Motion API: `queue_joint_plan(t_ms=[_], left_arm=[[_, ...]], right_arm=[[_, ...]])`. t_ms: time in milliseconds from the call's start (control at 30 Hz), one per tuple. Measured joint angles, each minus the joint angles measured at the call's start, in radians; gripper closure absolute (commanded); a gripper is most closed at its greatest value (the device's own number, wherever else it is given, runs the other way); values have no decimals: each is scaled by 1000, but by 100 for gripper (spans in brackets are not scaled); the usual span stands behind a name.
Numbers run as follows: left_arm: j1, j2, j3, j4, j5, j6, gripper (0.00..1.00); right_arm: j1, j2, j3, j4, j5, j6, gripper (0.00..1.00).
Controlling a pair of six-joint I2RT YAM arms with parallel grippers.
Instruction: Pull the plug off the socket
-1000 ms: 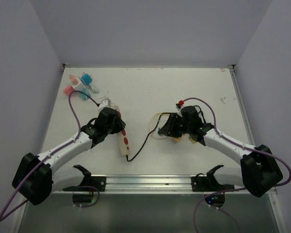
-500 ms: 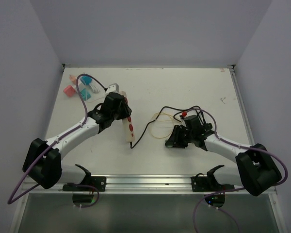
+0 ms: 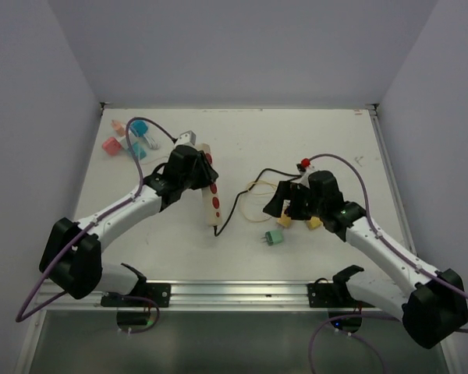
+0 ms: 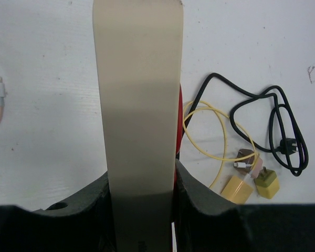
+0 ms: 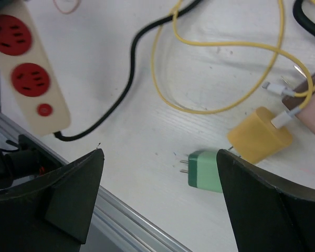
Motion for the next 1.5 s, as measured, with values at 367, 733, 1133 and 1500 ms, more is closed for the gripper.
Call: queue_joint_plan(t_ms=[367, 733, 1133, 1500], left_arm=[[1, -1, -99, 64, 60, -68, 100], [1, -55, -127, 100, 80, -100, 100], [7, -110, -138, 111, 76, -92, 77], [42, -335, -93, -25, -46, -42, 0]], right_arm=[[223, 138, 143, 183, -32, 23, 1], [370, 466, 319, 324, -47, 48, 5], [393, 560, 373, 330, -47, 51, 100], [369, 595, 460, 159, 69, -34, 100]])
